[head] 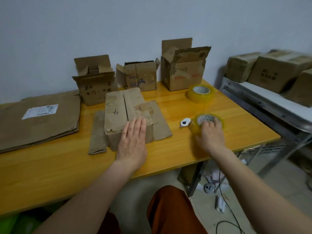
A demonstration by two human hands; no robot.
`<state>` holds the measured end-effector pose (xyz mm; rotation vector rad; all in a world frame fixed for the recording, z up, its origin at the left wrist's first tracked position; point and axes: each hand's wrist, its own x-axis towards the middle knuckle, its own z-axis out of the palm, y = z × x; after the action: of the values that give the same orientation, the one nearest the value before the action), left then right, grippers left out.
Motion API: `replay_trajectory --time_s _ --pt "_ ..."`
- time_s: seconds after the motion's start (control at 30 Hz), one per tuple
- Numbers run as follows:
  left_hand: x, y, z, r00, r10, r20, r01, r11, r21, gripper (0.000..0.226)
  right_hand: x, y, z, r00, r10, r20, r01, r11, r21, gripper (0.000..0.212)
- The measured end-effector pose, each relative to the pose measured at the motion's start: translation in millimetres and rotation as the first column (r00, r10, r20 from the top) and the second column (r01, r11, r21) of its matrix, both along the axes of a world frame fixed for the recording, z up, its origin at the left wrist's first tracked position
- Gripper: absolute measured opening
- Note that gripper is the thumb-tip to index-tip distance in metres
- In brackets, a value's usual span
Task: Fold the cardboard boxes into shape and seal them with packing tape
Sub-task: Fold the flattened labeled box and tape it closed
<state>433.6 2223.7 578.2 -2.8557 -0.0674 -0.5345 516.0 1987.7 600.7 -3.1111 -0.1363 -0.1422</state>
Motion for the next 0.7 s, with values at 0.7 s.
replay_trajectory --time_s 0.7 --pt "5.7 -20.0 63.3 0.942 -0.222 0.252 0.286 0.14 -0.948 0.027 -50.1 40.5 57.7 0.894 0.413 0.174 -0.434 0.699 0.568 0.037"
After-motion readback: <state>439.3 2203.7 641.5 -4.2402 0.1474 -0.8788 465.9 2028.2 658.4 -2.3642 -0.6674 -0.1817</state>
